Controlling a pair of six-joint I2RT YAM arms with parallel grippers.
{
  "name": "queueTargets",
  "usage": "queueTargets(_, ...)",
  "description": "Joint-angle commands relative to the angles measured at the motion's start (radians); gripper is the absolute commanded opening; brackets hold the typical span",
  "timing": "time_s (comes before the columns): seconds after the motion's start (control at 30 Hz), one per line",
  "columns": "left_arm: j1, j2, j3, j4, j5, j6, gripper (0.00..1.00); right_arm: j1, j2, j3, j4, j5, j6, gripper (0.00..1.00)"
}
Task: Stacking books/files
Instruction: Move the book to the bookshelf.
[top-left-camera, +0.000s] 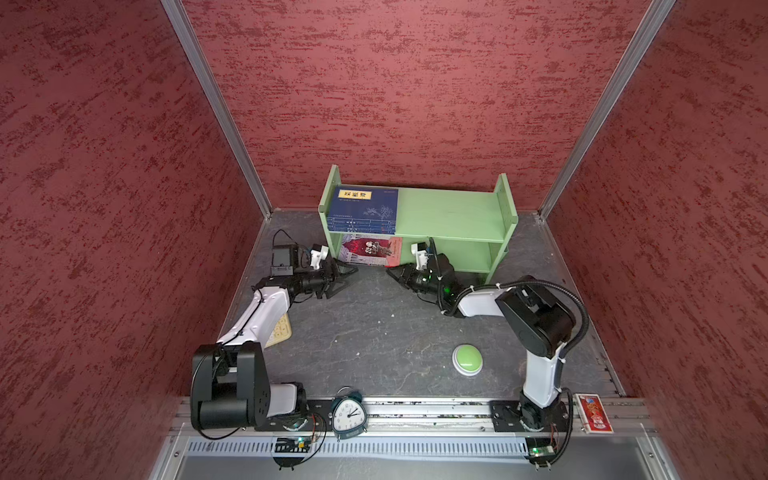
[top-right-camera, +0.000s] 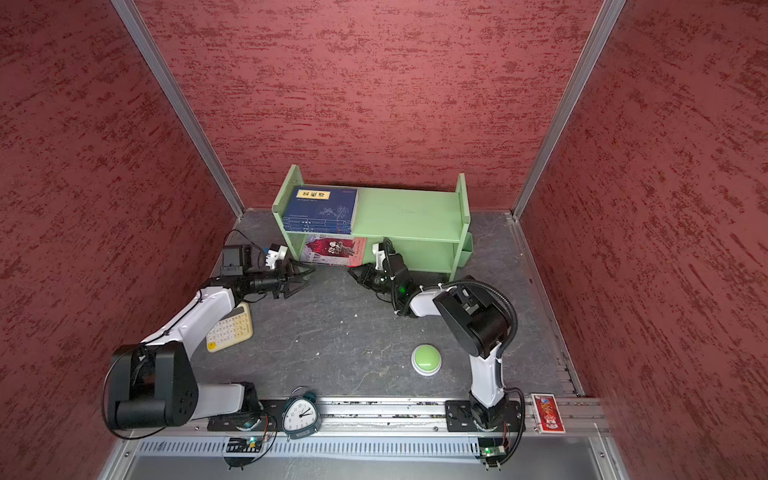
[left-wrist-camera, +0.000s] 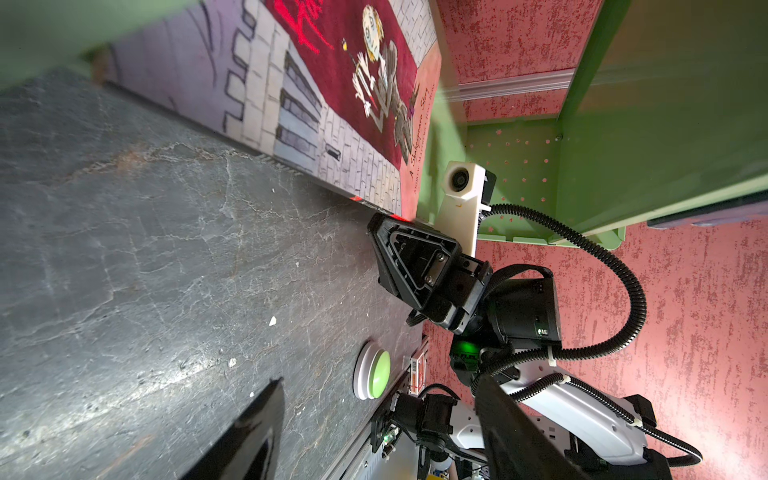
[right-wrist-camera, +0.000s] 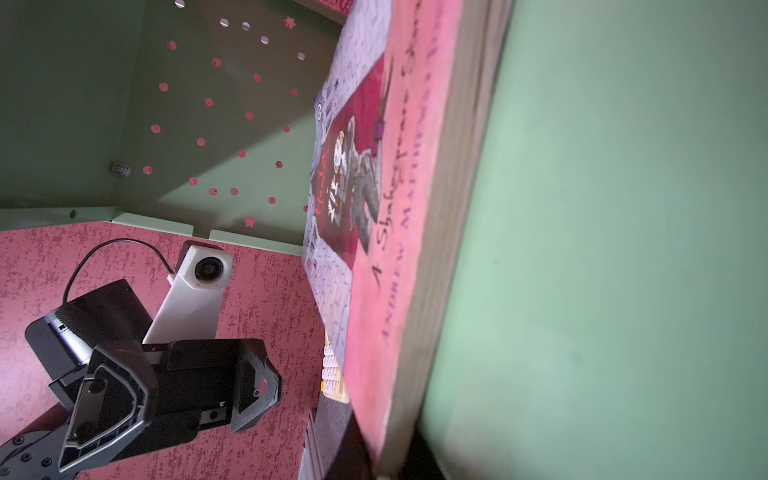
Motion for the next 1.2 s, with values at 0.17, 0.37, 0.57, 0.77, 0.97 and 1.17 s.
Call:
queueTargets(0.17, 0.013, -0.002, -0.015, 0.023, 0.002, -0.002, 0.73, -0.028, 0.018, 0.038, 0.038, -0.022, 0.012, 0.10)
queueTargets(0.37, 0.016, -0.003, -0.017, 0.030, 0.002, -0.004, 0.73, -0.028, 0.035, 0.042, 0.058, -0.027, 0.029, 0.10)
queueTargets(0.57, 0.027, -0.008, -0.012, 0.030, 0.007, -0.005, 0.73, -0.028, 0.020, 0.033, 0.076, -0.026, 0.032, 0.11)
queueTargets(0.77, 0.047, -0.015, 0.013, -0.021, 0.022, 0.028, 0.73, -0.028, -0.037, -0.007, 0.068, -0.045, 0.052, 0.16)
queueTargets(0.97, 0.091, -0.040, 0.037, -0.095, 0.037, 0.097, 0.73, -0.028, -0.139, -0.074, 0.009, -0.062, 0.044, 0.20)
queueTargets(1.17, 0.144, -0.068, 0.087, -0.232, 0.068, 0.235, 0.73, -0.028, -0.242, -0.122, -0.086, -0.044, 0.007, 0.21)
